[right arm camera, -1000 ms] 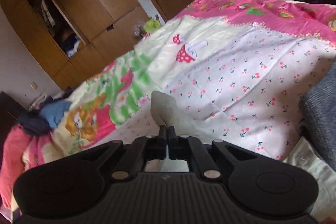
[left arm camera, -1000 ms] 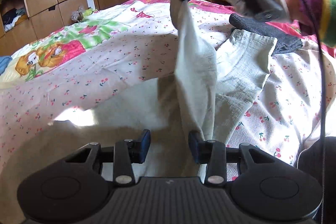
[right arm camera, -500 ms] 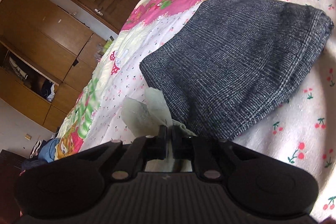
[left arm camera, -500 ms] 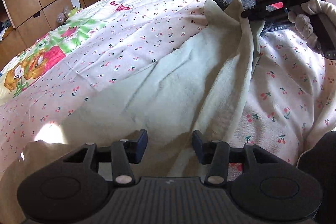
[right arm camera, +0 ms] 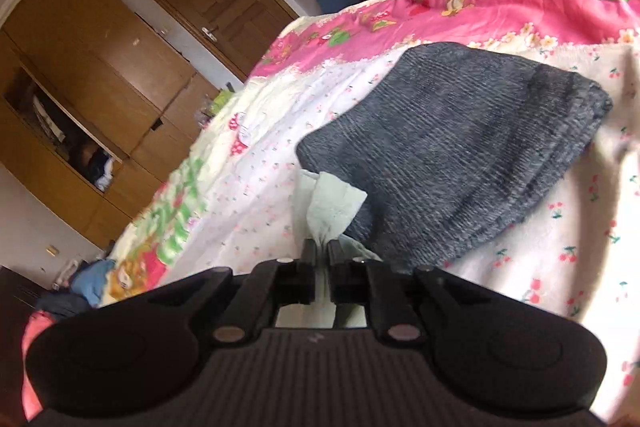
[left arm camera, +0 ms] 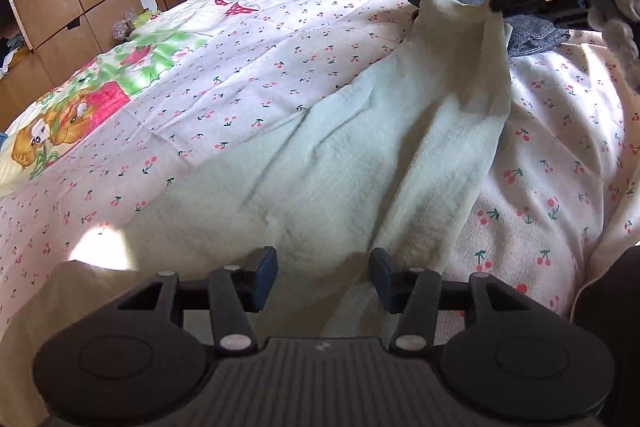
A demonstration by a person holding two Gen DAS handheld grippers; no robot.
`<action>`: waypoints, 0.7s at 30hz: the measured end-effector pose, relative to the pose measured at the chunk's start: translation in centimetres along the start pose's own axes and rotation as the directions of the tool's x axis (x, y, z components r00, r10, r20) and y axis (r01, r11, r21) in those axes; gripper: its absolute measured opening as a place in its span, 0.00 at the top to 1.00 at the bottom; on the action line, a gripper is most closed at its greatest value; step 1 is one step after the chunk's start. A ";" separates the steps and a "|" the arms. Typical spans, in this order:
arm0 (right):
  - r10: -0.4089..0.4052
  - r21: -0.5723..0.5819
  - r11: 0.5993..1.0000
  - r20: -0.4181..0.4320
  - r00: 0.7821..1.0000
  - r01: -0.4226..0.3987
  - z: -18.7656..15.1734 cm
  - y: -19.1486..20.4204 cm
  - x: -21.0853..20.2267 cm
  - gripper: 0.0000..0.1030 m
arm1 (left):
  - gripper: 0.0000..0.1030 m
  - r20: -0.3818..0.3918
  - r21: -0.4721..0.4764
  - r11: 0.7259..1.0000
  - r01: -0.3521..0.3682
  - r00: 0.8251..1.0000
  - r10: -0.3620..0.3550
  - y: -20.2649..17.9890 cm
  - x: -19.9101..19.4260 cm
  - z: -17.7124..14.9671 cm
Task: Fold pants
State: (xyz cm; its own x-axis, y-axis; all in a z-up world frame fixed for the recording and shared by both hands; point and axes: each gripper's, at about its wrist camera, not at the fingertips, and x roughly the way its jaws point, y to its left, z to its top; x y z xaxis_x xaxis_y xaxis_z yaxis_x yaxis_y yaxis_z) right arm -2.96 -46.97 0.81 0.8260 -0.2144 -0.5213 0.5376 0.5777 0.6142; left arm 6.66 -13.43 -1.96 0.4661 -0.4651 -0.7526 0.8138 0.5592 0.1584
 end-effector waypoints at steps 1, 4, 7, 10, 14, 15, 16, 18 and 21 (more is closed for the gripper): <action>-0.004 0.013 1.000 -0.007 1.000 0.004 -0.3 -0.5 -0.2 0.90 | 0.38 -0.001 0.005 1.000 -0.001 1.000 0.001 0.0 0.0 0.0; 0.023 0.150 0.988 -0.007 1.000 -0.022 -1.1 -3.3 -1.1 0.79 | 0.37 0.000 0.014 1.000 -0.003 1.000 0.003 -0.1 0.0 0.1; 0.038 0.251 0.967 0.014 0.999 -0.040 -1.7 -5.6 -1.0 0.72 | 0.37 -0.003 0.008 1.000 -0.002 1.000 0.002 0.0 0.0 0.2; 0.008 0.239 0.971 0.007 1.000 -0.009 -1.7 -6.4 0.2 0.73 | 0.37 -0.005 0.012 1.000 -0.005 1.000 0.005 -0.1 0.2 0.2; 0.014 0.299 0.953 0.074 0.997 -0.035 -0.4 -7.7 2.2 0.71 | 0.37 -0.011 0.012 1.000 -0.011 1.000 0.011 -0.5 0.6 0.9; 0.020 0.316 0.948 0.076 0.997 -0.043 0.0 -8.2 2.8 0.71 | 0.37 -0.009 0.012 1.000 -0.009 1.000 0.009 -0.7 0.7 1.1; 0.024 0.331 0.942 0.084 0.996 -0.051 0.3 -8.7 3.2 0.71 | 0.37 -0.008 0.014 1.000 -0.008 1.000 0.008 -0.8 0.8 1.4; 0.017 0.329 0.943 0.101 0.995 -0.049 1.3 -9.0 3.6 0.71 | 0.37 -0.006 0.026 1.000 -0.006 1.000 0.006 -1.3 1.0 1.8; -0.013 0.344 0.939 0.131 0.991 -0.033 3.1 -9.6 4.2 0.71 | 0.37 -0.007 0.048 0.999 -0.009 1.000 0.010 -2.1 1.5 2.2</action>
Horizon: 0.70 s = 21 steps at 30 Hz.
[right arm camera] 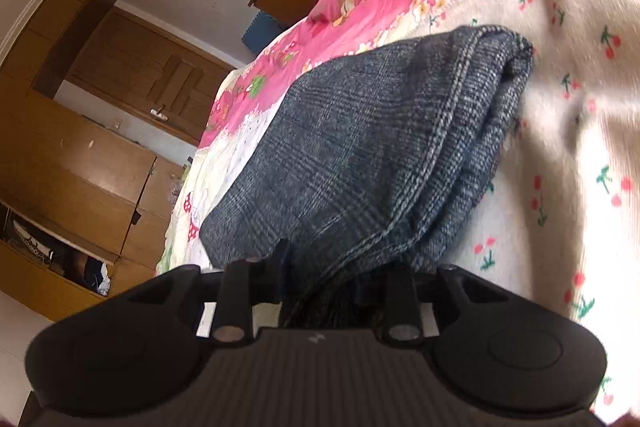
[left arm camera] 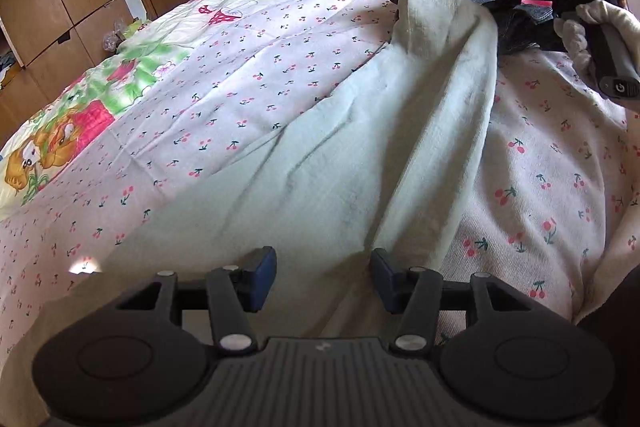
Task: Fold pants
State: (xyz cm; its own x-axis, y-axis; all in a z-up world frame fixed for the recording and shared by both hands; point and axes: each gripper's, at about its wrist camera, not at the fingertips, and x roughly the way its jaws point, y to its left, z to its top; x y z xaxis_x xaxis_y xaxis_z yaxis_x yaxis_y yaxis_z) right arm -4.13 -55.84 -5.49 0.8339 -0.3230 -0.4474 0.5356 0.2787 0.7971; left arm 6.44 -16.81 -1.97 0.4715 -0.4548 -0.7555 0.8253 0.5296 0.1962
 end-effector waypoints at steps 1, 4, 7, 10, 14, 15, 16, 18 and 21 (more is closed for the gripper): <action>-0.004 0.001 1.000 -0.004 1.000 0.004 0.5 0.0 0.3 0.71 | 0.37 -0.002 0.001 1.000 -0.001 1.000 0.001 -0.1 0.1 0.1; -0.012 -0.064 0.998 -0.051 0.999 0.008 -0.3 1.1 -1.3 0.69 | 0.37 0.001 -0.010 1.000 0.004 1.000 -0.004 -0.2 -0.1 0.3; -0.021 -0.155 0.988 -0.036 0.999 0.015 -2.6 1.9 -5.1 0.69 | 0.37 0.005 -0.019 1.000 0.007 1.000 -0.007 -0.1 -0.2 0.1; -0.011 -0.171 0.985 -0.018 1.000 0.008 -4.5 1.6 -7.9 0.69 | 0.37 0.000 -0.024 1.000 0.002 1.000 -0.002 -0.3 -0.2 0.0; 0.010 -0.177 0.984 -0.097 0.995 -0.027 -6.2 2.0 -6.2 0.69 | 0.37 -0.018 -0.024 1.000 -0.005 1.000 0.005 -0.4 0.0 0.4; 0.019 -0.167 0.985 -0.118 0.993 -0.039 -6.8 2.0 -5.5 0.69 | 0.37 -0.022 -0.023 1.000 -0.010 1.000 0.009 -0.5 0.0 0.5; 0.025 -0.153 0.987 -0.131 0.991 -0.045 -7.2 2.1 -4.8 0.69 | 0.37 -0.024 -0.019 1.000 -0.015 1.000 0.014 -0.6 -0.1 0.6; 0.040 -0.158 0.986 -0.124 0.992 -0.060 -7.9 2.9 -4.3 0.69 | 0.37 -0.032 -0.011 1.000 -0.023 0.999 0.022 -0.8 -0.2 0.7; 0.041 -0.212 0.975 -0.112 0.993 -0.064 -8.6 4.2 -4.0 0.69 | 0.37 -0.043 0.005 1.000 -0.030 0.999 0.030 -1.1 -0.2 0.6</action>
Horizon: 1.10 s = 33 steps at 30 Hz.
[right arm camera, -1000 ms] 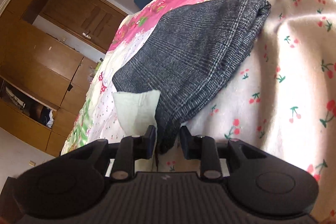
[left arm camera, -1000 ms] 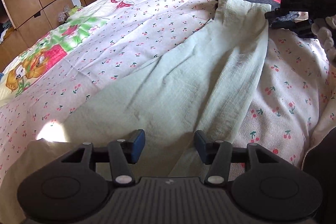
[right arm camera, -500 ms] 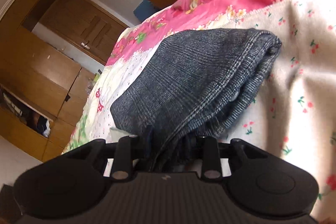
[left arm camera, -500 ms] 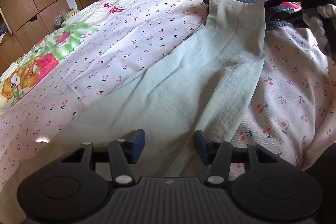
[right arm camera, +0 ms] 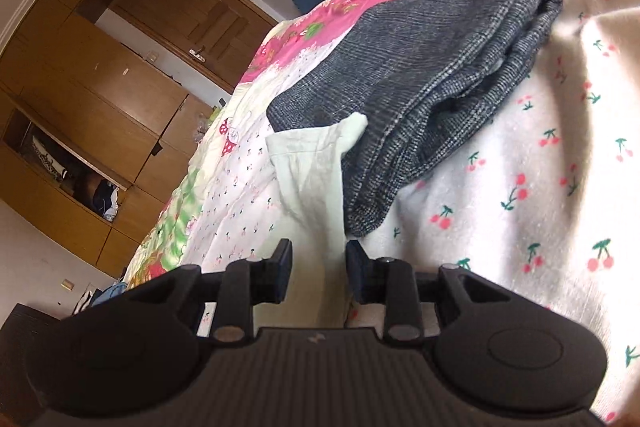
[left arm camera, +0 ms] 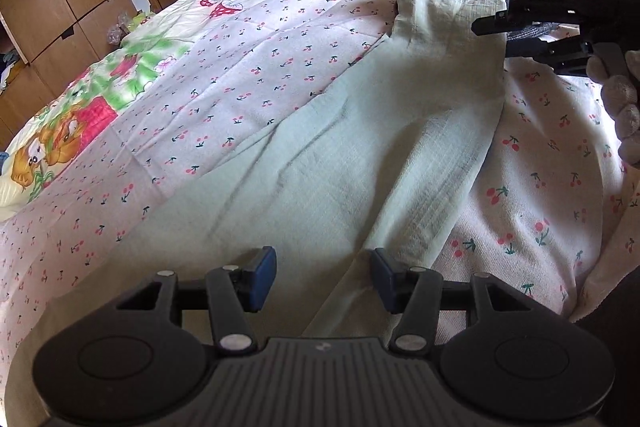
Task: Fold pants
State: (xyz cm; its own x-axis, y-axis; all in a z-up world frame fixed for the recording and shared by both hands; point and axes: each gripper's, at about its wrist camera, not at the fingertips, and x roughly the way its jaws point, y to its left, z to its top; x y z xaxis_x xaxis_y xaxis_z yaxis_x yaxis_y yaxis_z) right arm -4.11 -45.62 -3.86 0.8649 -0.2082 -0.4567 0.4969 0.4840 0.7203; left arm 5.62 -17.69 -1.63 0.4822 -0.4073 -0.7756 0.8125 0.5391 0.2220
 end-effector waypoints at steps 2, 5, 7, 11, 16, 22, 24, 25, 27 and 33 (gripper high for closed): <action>-0.001 -0.006 1.000 0.001 1.000 0.001 0.0 0.0 -0.3 0.69 | 0.37 -0.004 0.009 1.000 -0.004 1.000 0.004 -0.1 0.0 0.1; -0.010 -0.015 1.000 0.042 0.999 0.010 0.1 -1.0 -2.0 0.69 | 0.37 0.004 0.017 1.000 -0.001 1.000 0.001 -0.1 -0.2 0.3; -0.008 -0.034 0.999 0.030 1.000 0.009 0.6 -1.2 -1.7 0.73 | 0.37 0.012 0.018 1.000 0.006 1.000 -0.006 -0.2 -0.1 0.3; 0.054 -0.057 0.997 -0.006 0.999 -0.054 0.8 0.5 -0.5 0.95 | 0.37 0.012 0.013 1.000 0.002 1.000 -0.002 -0.4 -0.3 0.1; 0.075 -0.173 0.982 -0.006 0.997 -0.075 -0.5 3.7 -0.3 0.97 | 0.36 0.004 0.001 1.000 0.003 1.000 -0.003 -0.3 -0.3 -0.2; 0.054 -0.094 0.994 -0.037 0.998 -0.057 -0.4 1.7 0.3 0.97 | 0.36 0.011 -0.002 1.000 0.014 1.000 -0.014 0.0 -0.3 -0.4; 0.102 -0.074 0.992 -0.069 0.992 -0.107 -0.7 1.6 0.4 0.97 | 0.35 0.011 -0.004 1.000 0.018 1.000 -0.018 0.1 0.0 -0.4; 0.107 -0.106 0.988 -0.078 0.991 -0.115 -0.9 2.2 0.5 0.97 | 0.34 0.011 -0.006 1.000 0.018 1.000 -0.018 0.2 0.1 -0.4; 0.097 -0.147 0.983 -0.087 0.992 -0.109 -1.1 2.8 0.9 0.98 | 0.32 0.012 -0.012 1.000 0.015 1.000 -0.014 0.2 0.1 -0.5; 0.198 -0.013 0.980 -0.108 0.974 -0.201 -0.6 2.8 0.3 0.97 | 0.30 0.016 -0.023 1.000 0.021 1.000 -0.020 0.4 0.3 -0.6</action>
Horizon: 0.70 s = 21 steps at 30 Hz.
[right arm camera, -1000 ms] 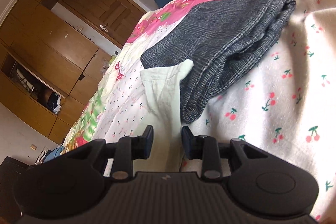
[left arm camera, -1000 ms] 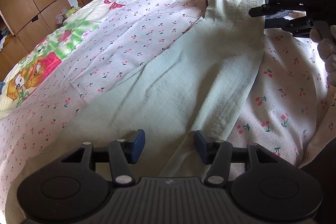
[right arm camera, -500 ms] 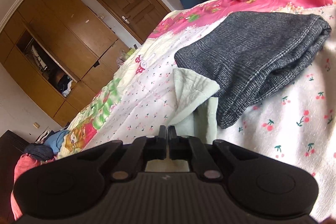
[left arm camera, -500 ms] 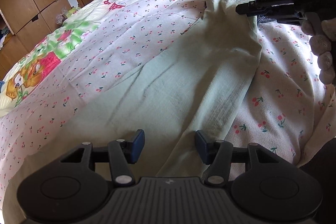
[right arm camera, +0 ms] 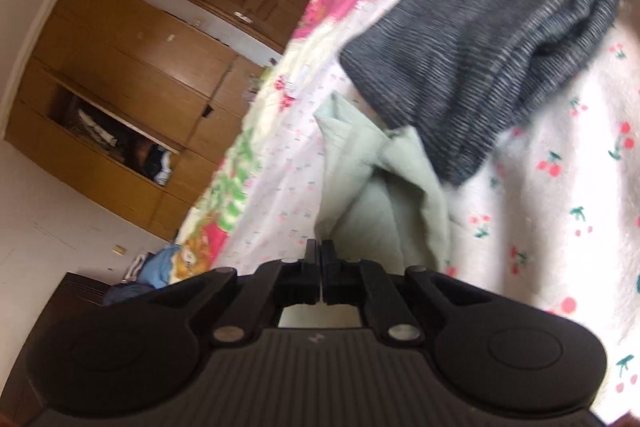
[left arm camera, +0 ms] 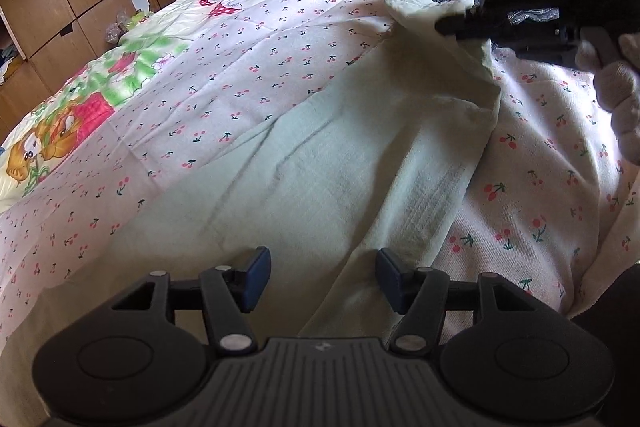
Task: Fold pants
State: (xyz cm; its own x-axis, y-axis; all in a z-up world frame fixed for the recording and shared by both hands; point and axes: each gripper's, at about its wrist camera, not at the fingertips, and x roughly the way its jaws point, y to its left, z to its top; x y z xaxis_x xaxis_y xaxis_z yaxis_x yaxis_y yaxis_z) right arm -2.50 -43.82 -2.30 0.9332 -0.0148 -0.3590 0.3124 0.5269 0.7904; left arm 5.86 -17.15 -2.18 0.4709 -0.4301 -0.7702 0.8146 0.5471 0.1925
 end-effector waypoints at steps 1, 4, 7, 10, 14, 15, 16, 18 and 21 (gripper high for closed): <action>-0.005 -0.041 0.999 0.021 1.000 0.006 0.2 1.0 -0.2 0.97 | 0.29 -0.004 0.000 1.000 0.001 1.000 -0.001 0.0 0.2 0.0; -0.041 0.013 0.999 0.005 0.999 0.041 0.9 0.2 0.5 0.97 | 0.28 -0.006 -0.004 1.000 0.005 1.000 -0.005 0.2 0.2 0.1; -0.012 -0.039 0.999 0.010 1.000 0.013 0.1 0.7 -0.5 0.97 | 0.27 0.004 -0.015 1.000 0.007 1.000 -0.007 0.2 0.1 -0.2; -0.058 -0.094 0.994 0.006 0.998 0.059 -0.7 0.7 0.2 0.97 | 0.27 0.005 -0.021 1.000 0.007 1.000 -0.007 0.2 0.2 -0.3; -0.257 -0.140 0.955 0.037 0.966 0.260 -0.3 -1.8 1.0 0.97 | 0.25 0.004 -0.011 1.000 0.013 1.000 -0.013 0.3 0.1 -0.3; -0.255 -0.161 0.954 0.018 0.967 0.254 -0.2 -1.9 1.0 0.96 | 0.25 0.006 -0.010 1.000 0.014 1.000 -0.014 0.3 0.1 -0.4; -0.231 -0.163 0.960 0.007 0.973 0.229 -0.1 -2.0 0.8 0.92 | 0.24 0.009 -0.010 1.000 0.013 1.000 -0.013 0.4 0.1 -0.4; -0.204 -0.163 0.965 0.023 0.979 0.205 0.1 -1.7 0.3 0.91 | 0.22 0.010 -0.018 1.000 0.011 1.000 -0.011 0.4 0.3 -0.5; -0.123 -0.045 0.991 0.036 0.992 0.125 1.2 -2.7 0.2 0.67 | 0.21 0.009 -0.033 0.999 0.012 1.000 -0.011 0.5 0.3 -0.5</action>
State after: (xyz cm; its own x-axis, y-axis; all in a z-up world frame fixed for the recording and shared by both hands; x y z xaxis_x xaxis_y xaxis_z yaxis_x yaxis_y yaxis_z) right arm -2.93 -46.22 -3.90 0.8934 -0.1103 -0.4354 0.4182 0.5583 0.7166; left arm 6.27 -16.62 -2.58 0.4645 -0.4425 -0.7671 0.8084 0.5654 0.1634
